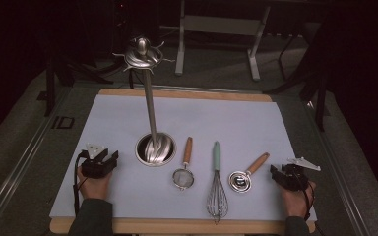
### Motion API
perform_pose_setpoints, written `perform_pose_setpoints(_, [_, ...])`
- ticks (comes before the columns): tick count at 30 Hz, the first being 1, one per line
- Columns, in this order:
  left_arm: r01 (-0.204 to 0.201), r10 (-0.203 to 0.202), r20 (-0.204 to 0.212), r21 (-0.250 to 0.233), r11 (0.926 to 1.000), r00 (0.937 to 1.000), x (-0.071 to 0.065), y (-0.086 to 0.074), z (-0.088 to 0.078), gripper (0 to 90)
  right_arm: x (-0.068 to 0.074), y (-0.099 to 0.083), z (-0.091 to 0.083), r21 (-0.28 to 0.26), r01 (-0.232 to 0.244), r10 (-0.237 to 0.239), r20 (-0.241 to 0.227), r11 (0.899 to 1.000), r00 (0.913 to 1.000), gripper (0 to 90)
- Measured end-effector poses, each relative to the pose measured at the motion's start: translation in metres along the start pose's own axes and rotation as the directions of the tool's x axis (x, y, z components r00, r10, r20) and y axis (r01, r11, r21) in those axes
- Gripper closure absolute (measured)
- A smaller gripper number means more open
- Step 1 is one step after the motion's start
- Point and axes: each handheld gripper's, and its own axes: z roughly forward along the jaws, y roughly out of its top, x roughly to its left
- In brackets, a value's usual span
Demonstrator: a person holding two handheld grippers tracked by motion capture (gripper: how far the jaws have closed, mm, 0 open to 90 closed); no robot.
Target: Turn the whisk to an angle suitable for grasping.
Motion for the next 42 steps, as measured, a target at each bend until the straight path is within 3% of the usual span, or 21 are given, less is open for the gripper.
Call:
perform_pose_setpoints(3, [0.0,0.001,0.017,-0.01,1.0,0.9999,0.0,-0.001,-0.001,60.9,0.006,0.003,-0.001,-0.004,0.011,-0.011,-0.014,1.0,0.9998,51.9])
perform_pose_setpoints(12, [0.003,-0.003,0.011,-0.019,0.9998,0.9999,0.0,-0.001,-0.002,61.3,0.028,0.015,-0.014,-0.021,0.072,-0.074,-0.099,0.997,0.9924,54.9])
perform_pose_setpoints(15, [-0.002,0.002,0.011,-0.024,0.9997,0.9999,0.0,-0.001,-0.003,61.2,0.041,0.022,-0.014,-0.003,0.116,-0.115,-0.144,0.993,0.9829,55.9])
perform_pose_setpoints(19, [-0.005,0.006,0.011,-0.026,0.9997,0.9999,0.0,-0.001,-0.003,61.0,0.048,0.028,-0.014,0.012,0.133,-0.129,-0.179,0.991,0.9753,55.9])
perform_pose_setpoints(26, [-0.018,0.018,0.008,-0.028,0.9995,0.9998,-0.002,-0.001,-0.003,60.9,0.065,0.043,-0.007,0.063,0.136,-0.112,-0.299,0.989,0.9477,55.8])
perform_pose_setpoints(27, [-0.018,0.018,0.008,-0.028,0.9995,0.9998,-0.002,-0.001,-0.003,60.9,0.065,0.043,-0.007,0.063,0.136,-0.112,-0.299,0.989,0.9477,55.8])
perform_pose_setpoints(28, [-0.02,0.02,0.007,-0.028,0.9994,0.9998,-0.002,-0.002,-0.003,60.9,0.07,0.046,-0.005,0.076,0.15,-0.118,-0.317,0.986,0.9409,55.5])
perform_pose_setpoints(32, [-0.024,0.024,0.005,-0.027,0.9993,0.9997,-0.002,-0.002,-0.003,60.7,0.081,0.048,-0.003,0.1,0.194,-0.149,-0.342,0.976,0.9278,54.3])
perform_pose_setpoints(34, [-0.023,0.023,0.004,-0.03,0.9993,0.9997,-0.003,-0.002,-0.003,60.7,0.084,0.049,-0.002,0.106,0.203,-0.155,-0.347,0.973,0.9251,54.0])
perform_pose_setpoints(40, [-0.028,0.028,0.0,-0.031,0.9991,0.9996,-0.003,-0.002,-0.003,60.3,0.104,0.051,0.003,0.133,0.245,-0.174,-0.403,0.96,0.8985,51.6])
perform_pose_setpoints(42, [-0.029,0.029,0.0,-0.031,0.9991,0.9996,-0.003,-0.002,-0.003,60.3,0.107,0.051,0.003,0.137,0.246,-0.171,-0.408,0.96,0.8967,51.1])
